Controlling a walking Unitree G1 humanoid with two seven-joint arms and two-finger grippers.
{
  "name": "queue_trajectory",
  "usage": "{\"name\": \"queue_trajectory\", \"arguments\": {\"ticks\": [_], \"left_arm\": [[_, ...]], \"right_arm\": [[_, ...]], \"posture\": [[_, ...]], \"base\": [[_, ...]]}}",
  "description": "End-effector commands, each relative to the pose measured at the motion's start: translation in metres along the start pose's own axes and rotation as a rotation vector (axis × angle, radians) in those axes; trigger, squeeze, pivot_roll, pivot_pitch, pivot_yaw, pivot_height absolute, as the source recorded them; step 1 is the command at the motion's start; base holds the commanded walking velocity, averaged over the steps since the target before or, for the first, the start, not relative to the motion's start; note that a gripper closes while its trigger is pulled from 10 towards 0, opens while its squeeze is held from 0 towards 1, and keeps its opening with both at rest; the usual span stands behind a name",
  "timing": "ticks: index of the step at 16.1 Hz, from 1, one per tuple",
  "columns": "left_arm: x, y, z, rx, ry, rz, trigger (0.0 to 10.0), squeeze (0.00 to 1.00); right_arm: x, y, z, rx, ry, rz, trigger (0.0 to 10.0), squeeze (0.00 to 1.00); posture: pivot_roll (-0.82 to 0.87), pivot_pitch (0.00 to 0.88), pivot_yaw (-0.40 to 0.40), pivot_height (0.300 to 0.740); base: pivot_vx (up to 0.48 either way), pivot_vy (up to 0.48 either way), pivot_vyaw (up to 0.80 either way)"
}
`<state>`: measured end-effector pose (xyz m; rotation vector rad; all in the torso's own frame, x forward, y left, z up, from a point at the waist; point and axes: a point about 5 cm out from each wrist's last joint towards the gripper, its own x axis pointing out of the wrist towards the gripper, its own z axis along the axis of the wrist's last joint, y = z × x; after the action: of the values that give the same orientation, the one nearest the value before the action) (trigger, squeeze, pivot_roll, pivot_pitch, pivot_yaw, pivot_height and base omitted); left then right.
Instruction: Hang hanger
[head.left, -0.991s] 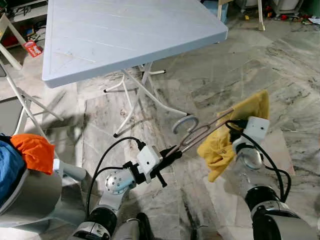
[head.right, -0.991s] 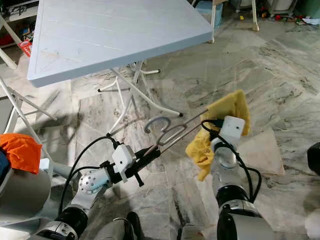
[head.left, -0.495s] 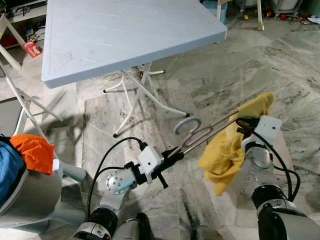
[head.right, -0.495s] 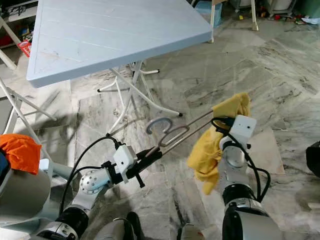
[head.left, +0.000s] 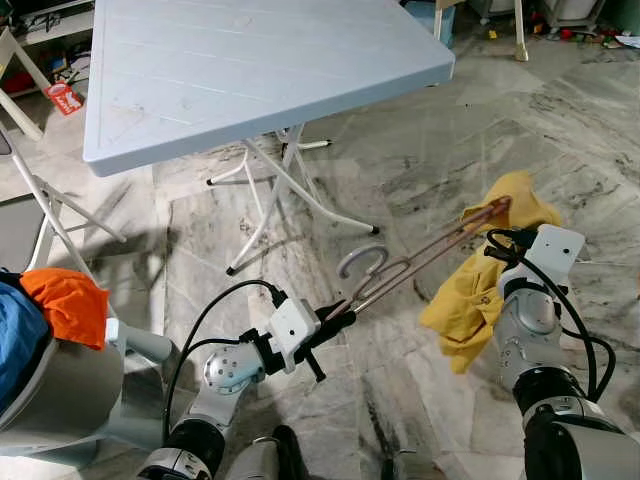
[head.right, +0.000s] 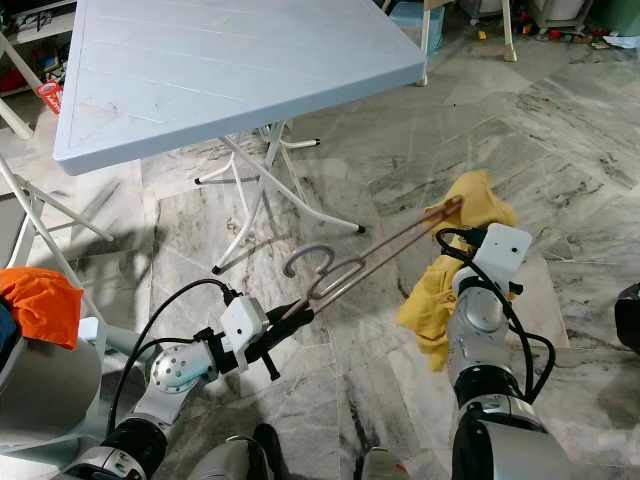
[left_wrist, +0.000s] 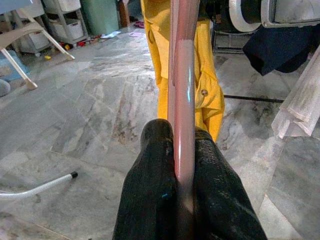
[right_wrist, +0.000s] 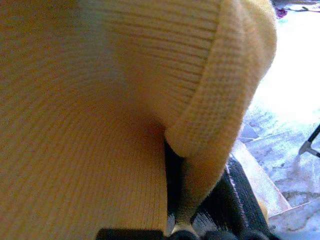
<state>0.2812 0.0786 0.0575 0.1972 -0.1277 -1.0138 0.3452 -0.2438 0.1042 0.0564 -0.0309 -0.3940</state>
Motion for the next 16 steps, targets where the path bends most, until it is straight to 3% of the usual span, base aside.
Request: {"name": "queue_trajectory", "arguments": {"ticks": [1,2,6,9,13,16], "left_arm": [[-0.004,-0.003,-0.005,-0.002,0.027,-0.013,0.0,0.00],[-0.008,-0.007,-0.011,-0.023,0.052,-0.043,0.0,0.00],[-0.002,-0.012,-0.007,-0.059,0.037,-0.161,0.0,0.00],[0.000,-0.009,-0.005,-0.089,0.029,-0.146,0.0,0.00],[-0.008,0.007,-0.006,-0.184,-0.013,0.089,0.0,0.00],[-0.026,0.028,-0.023,-0.347,0.029,0.414,0.0,0.00]], "right_arm": [[0.003,0.004,0.011,0.012,-0.053,0.004,0.0,0.00],[0.013,-0.003,0.037,0.020,-0.144,-0.037,0.0,0.00],[0.021,-0.014,0.040,0.060,-0.097,-0.138,0.0,0.00],[0.024,-0.018,0.039,0.059,-0.062,-0.171,0.0,0.00],[0.013,-0.030,0.009,0.033,0.062,-0.218,0.0,0.00],[-0.011,-0.037,-0.035,-0.029,0.205,-0.193,0.0,0.00]], "posture": [[-0.15,0.169,0.084,0.740],[-0.16,0.166,0.082,0.740],[-0.16,0.162,0.079,0.740],[-0.15,0.158,0.074,0.740],[-0.14,0.159,0.073,0.740],[-0.14,0.160,0.071,0.740]], "base": [[0.000,0.000,0.00],[0.000,0.000,0.00],[0.000,0.000,0.00],[0.000,0.000,0.00],[0.000,0.000,0.00],[0.000,0.000,0.00]]}}
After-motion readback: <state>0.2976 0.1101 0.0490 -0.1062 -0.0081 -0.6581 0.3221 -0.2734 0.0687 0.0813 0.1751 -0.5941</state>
